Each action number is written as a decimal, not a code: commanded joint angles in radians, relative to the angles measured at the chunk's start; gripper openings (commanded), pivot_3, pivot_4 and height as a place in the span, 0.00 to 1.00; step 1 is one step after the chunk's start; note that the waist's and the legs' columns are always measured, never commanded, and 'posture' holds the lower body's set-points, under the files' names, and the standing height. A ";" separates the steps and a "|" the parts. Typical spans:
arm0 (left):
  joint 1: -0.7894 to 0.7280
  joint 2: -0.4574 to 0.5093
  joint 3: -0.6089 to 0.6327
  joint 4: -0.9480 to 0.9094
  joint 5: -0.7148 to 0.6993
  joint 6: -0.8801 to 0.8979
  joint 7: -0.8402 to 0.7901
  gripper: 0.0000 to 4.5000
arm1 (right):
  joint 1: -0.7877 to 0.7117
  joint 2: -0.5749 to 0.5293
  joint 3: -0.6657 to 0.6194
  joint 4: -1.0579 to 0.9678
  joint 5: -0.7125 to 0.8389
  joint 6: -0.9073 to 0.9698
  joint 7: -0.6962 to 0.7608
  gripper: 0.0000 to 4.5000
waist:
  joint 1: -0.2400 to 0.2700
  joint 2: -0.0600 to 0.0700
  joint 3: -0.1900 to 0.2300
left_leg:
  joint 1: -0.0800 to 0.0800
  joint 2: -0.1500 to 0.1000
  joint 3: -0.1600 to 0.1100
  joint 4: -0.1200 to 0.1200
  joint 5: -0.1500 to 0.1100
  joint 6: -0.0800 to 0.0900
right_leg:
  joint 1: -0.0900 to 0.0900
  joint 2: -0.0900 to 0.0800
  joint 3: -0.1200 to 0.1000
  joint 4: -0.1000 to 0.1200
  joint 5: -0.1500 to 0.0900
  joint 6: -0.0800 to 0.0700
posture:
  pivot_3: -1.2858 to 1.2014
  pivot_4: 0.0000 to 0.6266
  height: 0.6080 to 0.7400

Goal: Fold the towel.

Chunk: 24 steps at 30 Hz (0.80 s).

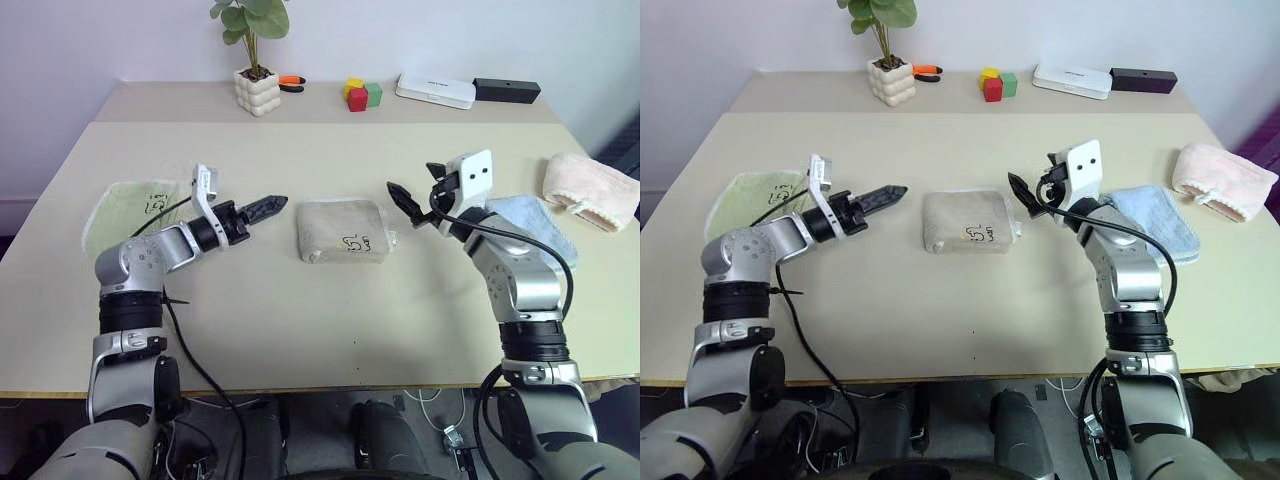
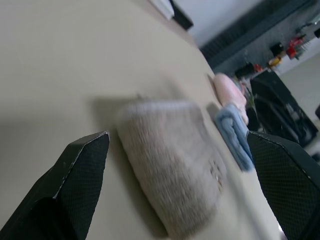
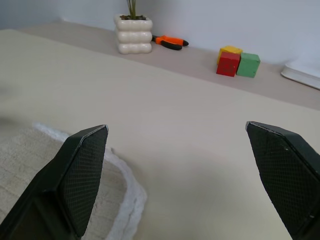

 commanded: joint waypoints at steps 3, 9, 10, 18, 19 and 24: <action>0.003 0.025 -0.026 -0.062 -0.012 0.000 -0.041 1.00 | 0.013 0.011 0.006 -0.070 0.021 -0.009 0.012 1.00 | 0.000 0.000 0.000 | 0.000 0.000 0.000 0.000 0.000 -0.001 | 0.000 0.000 0.000 0.000 0.000 0.000 | 0.52 0.24 0.96; 0.042 0.060 -0.051 -0.158 0.043 -0.311 -0.251 1.00 | 0.098 -0.048 -0.101 -0.160 0.236 0.361 0.032 1.00 | 0.008 0.000 0.000 | 0.000 0.000 0.000 0.000 0.000 -0.001 | 0.000 0.000 0.000 -0.001 0.000 0.000 | 0.52 0.24 0.96; 0.057 0.065 -0.055 -0.173 0.051 -0.363 -0.286 1.00 | 0.099 -0.055 -0.117 -0.158 0.257 0.421 0.012 1.00 | 0.007 0.000 0.000 | 0.000 0.000 0.000 0.000 0.000 -0.001 | 0.000 -0.001 0.000 -0.001 0.000 0.000 | 0.52 0.24 0.96; 0.188 0.165 -0.107 -0.160 0.183 -0.774 -0.582 1.00 | 0.060 0.060 -0.154 -0.171 0.351 0.715 -0.170 1.00 | -0.003 0.001 0.000 | 0.001 0.001 0.002 -0.003 0.000 -0.001 | -0.002 0.000 0.001 0.000 -0.001 -0.002 | 0.52 0.24 0.96; 0.192 0.170 -0.098 -0.155 0.177 -0.798 -0.602 1.00 | 0.057 0.073 -0.153 -0.166 0.348 0.724 -0.187 1.00 | 0.000 0.001 0.000 | 0.000 0.001 0.002 -0.004 0.000 -0.001 | -0.003 0.000 0.001 0.000 -0.001 -0.002 | 0.52 0.24 0.96; 0.211 0.176 -0.076 -0.174 0.164 -0.842 -0.612 1.00 | 0.043 0.128 -0.156 -0.129 0.353 0.748 -0.234 1.00 | 0.004 0.001 0.000 | -0.001 0.000 0.002 -0.001 0.000 0.000 | -0.002 -0.001 0.001 0.000 -0.001 -0.002 | 0.52 0.24 0.96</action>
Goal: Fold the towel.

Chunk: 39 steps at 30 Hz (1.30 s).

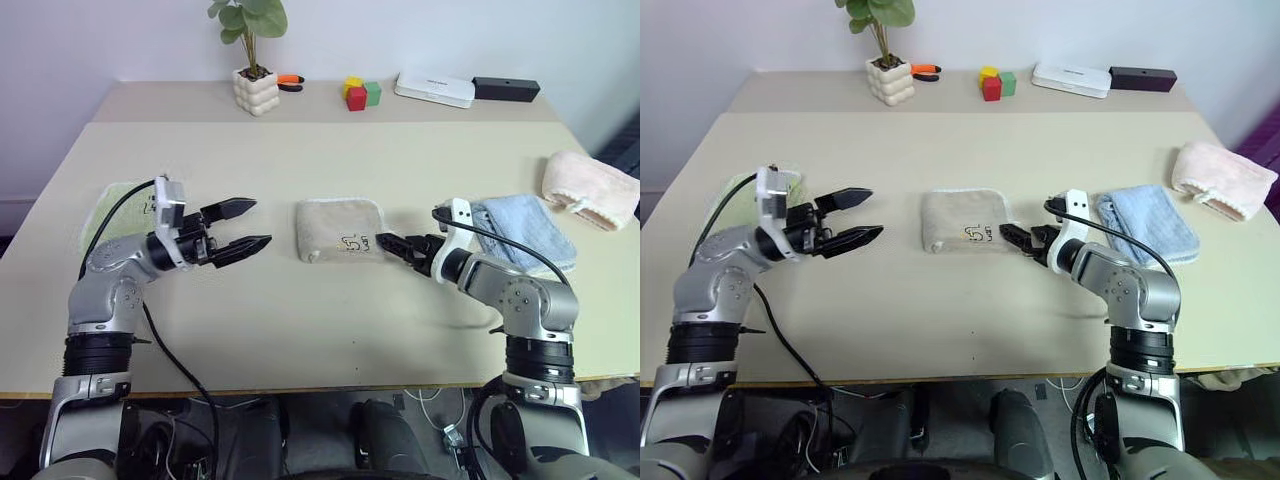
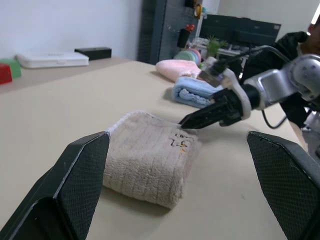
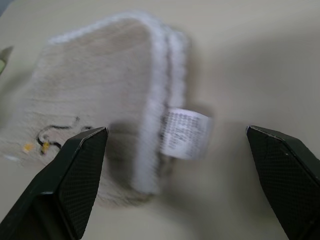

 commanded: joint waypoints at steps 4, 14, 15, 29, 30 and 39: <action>0.022 0.002 0.029 -0.065 -0.029 -0.032 0.013 1.00 | -0.040 0.048 -0.013 0.027 0.033 0.031 -0.022 1.00 | -0.006 0.000 0.000 | 0.000 0.000 0.000 0.000 0.000 0.000 | 0.000 0.001 0.000 0.001 0.000 0.000 | 0.52 0.24 0.96; 0.053 -0.007 0.033 -0.145 -0.063 -0.012 0.086 1.00 | -0.062 0.086 0.044 0.071 0.057 0.095 0.037 0.95 | -0.012 0.000 0.000 | 0.001 0.001 0.000 -0.001 0.000 0.000 | 0.000 0.002 0.000 0.001 0.000 0.000 | 0.52 0.24 0.96; 0.055 -0.007 0.034 -0.144 -0.063 -0.014 0.089 1.00 | -0.067 0.091 0.049 0.078 0.059 0.095 0.047 0.88 | -0.012 0.000 0.000 | 0.001 0.001 0.000 -0.001 0.000 0.000 | 0.000 0.002 0.000 0.001 0.000 0.000 | 0.52 0.24 0.96; 0.069 -0.019 0.024 -0.129 -0.055 -0.028 0.102 1.00 | -0.102 0.112 -0.023 0.112 0.073 0.023 0.020 0.02 | -0.006 0.000 0.000 | 0.001 0.001 0.000 0.000 0.000 0.000 | 0.000 0.001 0.000 0.001 0.000 0.000 | 0.52 0.24 0.96; 0.066 -0.023 0.021 -0.121 -0.050 -0.033 0.102 1.00 | -0.106 0.114 -0.043 0.100 0.092 0.017 0.022 0.02 | -0.004 0.000 0.000 | 0.001 0.001 0.000 0.000 0.000 0.000 | 0.000 0.001 0.000 0.001 0.000 0.000 | 0.52 0.24 0.96; -0.033 -0.073 -0.019 0.012 -0.013 -0.101 0.064 1.00 | -0.091 0.074 -0.356 -0.167 0.210 -0.172 -0.192 0.02 | -0.002 0.000 0.000 | 0.000 0.001 0.000 0.000 0.000 0.000 | 0.000 0.001 0.000 0.001 0.000 0.001 | 0.52 0.24 0.96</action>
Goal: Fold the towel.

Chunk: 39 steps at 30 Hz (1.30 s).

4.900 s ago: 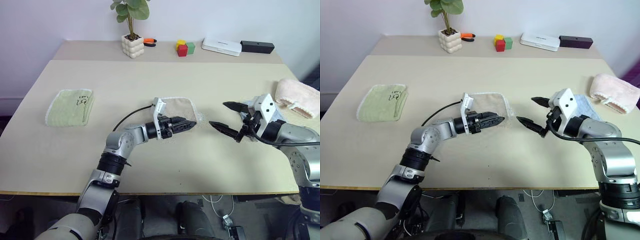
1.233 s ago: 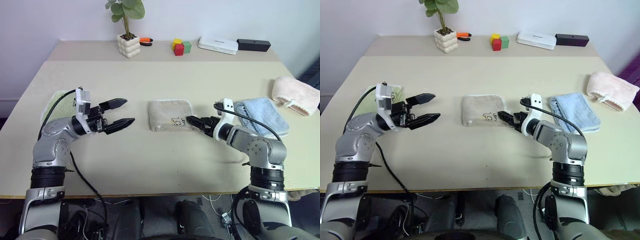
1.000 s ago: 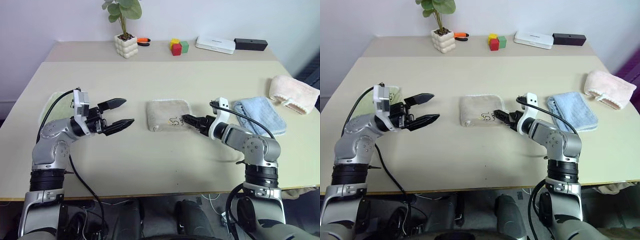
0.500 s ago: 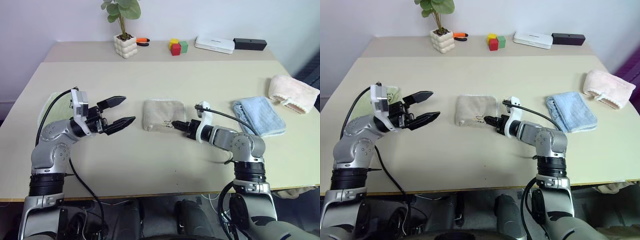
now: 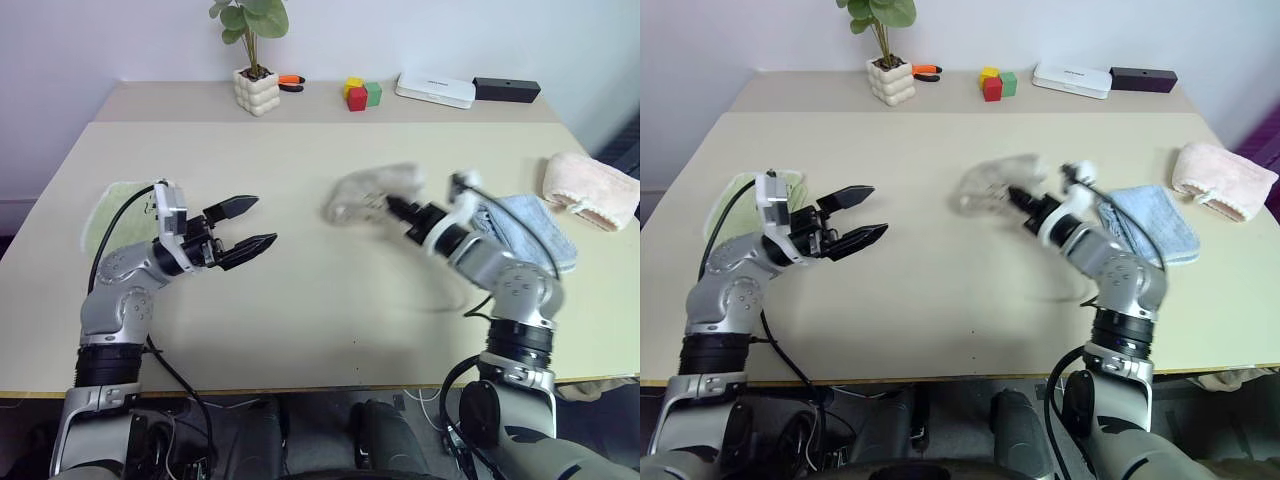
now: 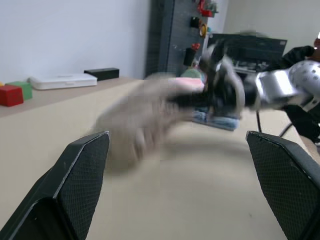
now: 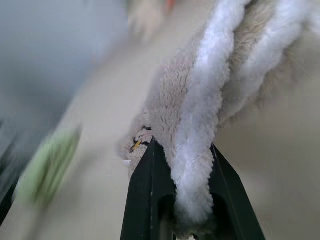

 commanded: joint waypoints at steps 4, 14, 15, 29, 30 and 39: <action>-0.094 -0.031 -0.010 0.096 0.023 -0.078 -0.033 1.00 | 0.050 -0.054 -0.240 -0.244 0.084 -0.084 -0.252 0.02 | -0.003 0.000 0.000 | 0.000 0.000 0.000 0.000 0.000 0.000 | 0.000 0.000 0.000 0.000 0.000 0.000 | 0.52 0.24 0.96; -0.136 -0.078 -0.048 0.140 0.015 -0.058 -0.074 1.00 | 0.202 0.065 -0.285 -0.411 0.180 -0.210 -0.493 0.02 | -0.008 0.001 0.000 | 0.001 0.000 0.000 -0.001 0.000 0.000 | 0.000 0.001 0.001 0.001 0.000 0.000 | 0.52 0.24 0.96; -0.143 -0.077 -0.049 0.145 0.018 -0.061 -0.077 1.00 | 0.211 0.081 -0.280 -0.408 0.176 -0.238 -0.508 0.02 | -0.007 0.001 0.000 | 0.001 0.000 0.000 -0.001 0.000 0.000 | 0.000 0.001 0.001 0.000 0.000 0.000 | 0.52 0.24 0.96; -0.118 -0.064 -0.043 0.086 0.017 -0.029 -0.054 1.00 | 0.239 0.074 -0.162 -0.233 0.115 -0.463 -0.466 0.02 | -0.006 0.002 0.001 | 0.001 0.000 0.000 -0.001 0.000 0.000 | 0.000 0.001 0.001 0.000 0.000 0.000 | 0.52 0.24 0.96; -0.116 -0.064 -0.041 0.081 0.014 -0.024 -0.050 1.00 | 0.259 0.093 -0.148 -0.215 0.118 -0.472 -0.446 0.02 | -0.006 0.002 0.001 | 0.001 0.000 0.000 -0.001 0.000 0.000 | 0.000 0.001 0.001 0.000 0.000 0.000 | 0.52 0.24 0.96; -0.101 -0.055 -0.038 0.052 0.005 -0.007 -0.031 1.00 | 0.360 0.093 -0.094 -0.127 0.043 -0.515 -0.431 0.02 | -0.005 0.002 0.001 | 0.001 0.000 0.000 -0.001 0.000 0.000 | 0.000 0.000 0.001 0.000 0.000 0.000 | 0.52 0.24 0.96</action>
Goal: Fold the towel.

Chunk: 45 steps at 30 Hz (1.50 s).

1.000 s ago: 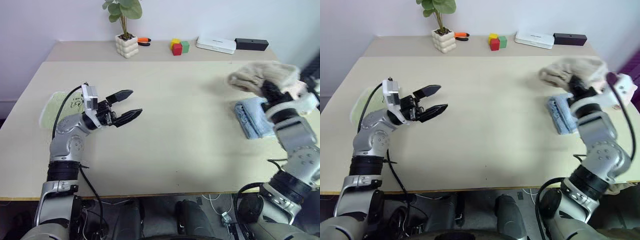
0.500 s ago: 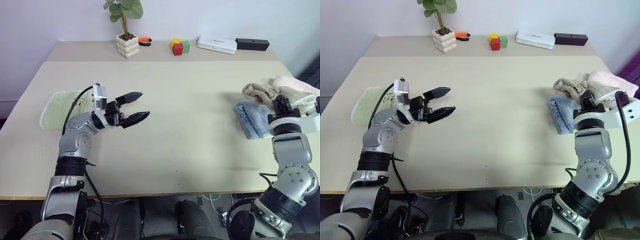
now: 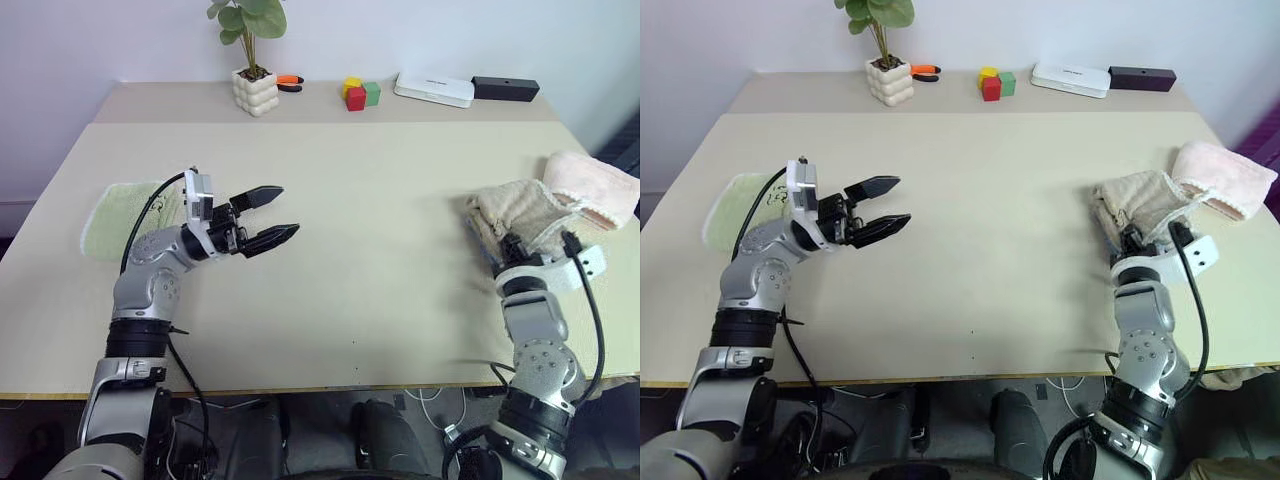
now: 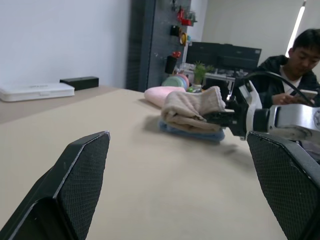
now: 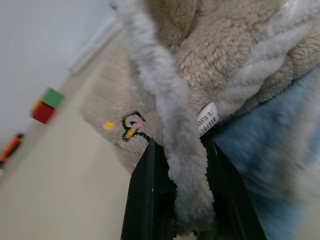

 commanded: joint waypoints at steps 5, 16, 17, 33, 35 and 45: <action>-0.004 0.006 0.015 -0.038 -0.011 -0.003 0.004 1.00 | -0.021 -0.070 -0.017 -0.010 -0.038 -0.052 -0.011 0.02 | 0.000 0.000 0.000 | 0.000 0.000 0.000 0.000 0.000 0.000 | 0.000 0.000 0.000 0.000 0.000 0.000 | 0.52 0.24 0.96; -0.016 -0.004 0.012 -0.013 -0.006 -0.015 0.001 1.00 | -0.025 -0.071 -0.021 -0.058 -0.005 -0.086 -0.026 0.91 | 0.000 0.000 0.000 | 0.000 0.000 0.000 0.000 0.000 0.000 | 0.000 0.000 0.000 0.000 0.000 0.000 | 0.52 0.24 0.96; -0.017 -0.005 0.011 -0.012 -0.006 -0.016 0.000 1.00 | -0.024 -0.074 -0.027 -0.059 -0.011 -0.091 -0.035 0.99 | 0.000 0.000 0.000 | 0.000 0.000 0.000 0.000 0.000 0.000 | 0.000 0.000 0.000 0.000 0.000 0.000 | 0.52 0.24 0.96; -0.075 -0.023 0.010 0.066 0.015 -0.070 -0.015 1.00 | -0.046 -0.225 0.059 -0.119 -0.312 -0.189 -0.069 0.99 | 0.000 0.000 0.000 | 0.000 0.000 0.000 0.000 0.000 0.000 | 0.000 0.000 0.000 0.000 0.000 0.000 | 0.52 0.24 0.96; -0.070 -0.001 0.024 0.073 0.021 -0.089 -0.018 1.00 | -0.116 -0.302 0.213 -0.131 -0.354 -0.200 0.099 0.99 | -0.014 0.003 0.001 | 0.000 0.000 0.000 0.001 0.000 0.000 | 0.000 0.000 0.001 0.000 0.000 0.000 | 0.52 0.24 0.96; 0.100 0.071 0.061 -0.128 -0.006 -0.051 0.049 1.00 | -0.196 -0.432 0.526 -0.051 -0.285 -0.170 0.738 0.99 | -0.013 0.003 0.001 | 0.000 0.001 0.001 -0.002 0.000 0.000 | -0.001 0.001 0.001 -0.002 0.000 0.001 | 0.52 0.24 0.96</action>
